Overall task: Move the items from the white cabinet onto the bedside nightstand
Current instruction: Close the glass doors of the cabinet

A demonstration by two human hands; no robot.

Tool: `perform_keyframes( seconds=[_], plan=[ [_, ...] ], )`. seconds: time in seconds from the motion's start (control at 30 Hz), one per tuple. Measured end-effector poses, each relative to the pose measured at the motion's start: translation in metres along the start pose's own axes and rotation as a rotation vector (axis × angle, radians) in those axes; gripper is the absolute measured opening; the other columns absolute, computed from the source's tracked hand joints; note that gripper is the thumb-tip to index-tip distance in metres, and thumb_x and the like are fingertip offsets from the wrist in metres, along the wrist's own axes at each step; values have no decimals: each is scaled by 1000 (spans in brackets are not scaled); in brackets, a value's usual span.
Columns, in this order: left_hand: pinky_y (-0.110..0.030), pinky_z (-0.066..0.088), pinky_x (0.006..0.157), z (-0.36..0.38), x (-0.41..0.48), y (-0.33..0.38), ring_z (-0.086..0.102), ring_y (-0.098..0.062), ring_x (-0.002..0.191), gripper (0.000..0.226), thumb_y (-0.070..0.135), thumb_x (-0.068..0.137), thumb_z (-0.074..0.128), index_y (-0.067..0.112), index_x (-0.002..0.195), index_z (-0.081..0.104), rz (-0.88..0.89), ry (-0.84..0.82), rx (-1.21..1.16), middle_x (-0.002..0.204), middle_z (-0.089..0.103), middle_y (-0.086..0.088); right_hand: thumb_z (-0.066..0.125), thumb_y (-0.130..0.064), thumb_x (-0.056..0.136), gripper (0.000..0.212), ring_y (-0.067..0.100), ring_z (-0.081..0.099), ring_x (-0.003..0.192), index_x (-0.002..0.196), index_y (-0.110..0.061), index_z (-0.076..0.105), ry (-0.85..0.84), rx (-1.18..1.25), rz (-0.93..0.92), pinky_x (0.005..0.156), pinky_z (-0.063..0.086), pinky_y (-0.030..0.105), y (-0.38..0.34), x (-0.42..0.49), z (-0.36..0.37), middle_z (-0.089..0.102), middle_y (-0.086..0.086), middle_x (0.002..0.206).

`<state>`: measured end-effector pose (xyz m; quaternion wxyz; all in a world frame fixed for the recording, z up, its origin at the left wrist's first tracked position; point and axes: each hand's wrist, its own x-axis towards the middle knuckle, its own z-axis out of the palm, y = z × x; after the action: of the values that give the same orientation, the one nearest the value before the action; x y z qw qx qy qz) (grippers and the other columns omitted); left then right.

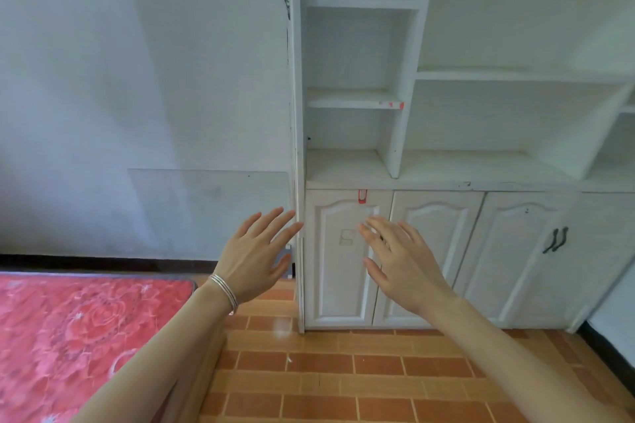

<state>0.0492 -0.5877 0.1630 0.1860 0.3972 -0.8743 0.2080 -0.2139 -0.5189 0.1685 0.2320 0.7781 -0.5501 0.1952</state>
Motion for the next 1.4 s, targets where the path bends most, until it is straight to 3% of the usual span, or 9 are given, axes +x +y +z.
perform_keyframes(
  seconds=[0.2,0.37,0.5,0.7,0.93,1.23,1.4],
  plan=[
    [-41,27,108,17,87,-42,41,-26,132,50,34,89,38,15,133,53,43,70,66,143,45,-7,40,-31,87,48,22,48,121,128,-9,53,73,-11,-25,102,32,42,58,74,19,56,8,128],
    [-41,22,110,33,135,-77,32,-25,137,53,37,89,36,15,135,50,79,79,145,146,40,-7,39,-29,89,47,23,49,122,130,-9,52,125,-9,-54,99,40,45,87,126,32,55,8,130],
    [-42,21,111,50,158,-100,29,-24,138,53,36,89,37,15,136,49,127,103,169,147,38,-7,37,-31,91,48,21,46,125,132,-9,51,147,-1,-46,102,37,44,98,146,45,54,7,132],
    [-44,19,113,75,195,-133,21,-25,141,53,35,90,41,14,138,46,326,173,215,149,34,-8,37,-33,89,50,20,48,124,132,-9,51,125,-52,-9,103,34,42,115,166,67,55,8,131],
    [-45,15,115,103,235,-157,22,-24,141,44,38,94,43,14,127,59,628,294,199,145,42,-8,40,-31,88,48,19,46,121,128,-7,54,107,-69,73,102,30,40,117,174,91,57,9,127],
    [-45,9,116,140,272,-144,21,-22,141,44,40,84,54,20,122,64,746,537,99,142,42,-4,37,-34,91,51,17,42,126,135,-10,47,28,-155,257,107,25,39,129,159,109,52,6,133],
    [-44,6,116,152,303,-109,33,-24,134,39,37,83,51,18,112,69,796,610,61,126,60,-7,38,-32,89,50,19,43,121,132,-9,48,45,-199,342,105,34,42,140,147,108,53,8,130]
  ],
)
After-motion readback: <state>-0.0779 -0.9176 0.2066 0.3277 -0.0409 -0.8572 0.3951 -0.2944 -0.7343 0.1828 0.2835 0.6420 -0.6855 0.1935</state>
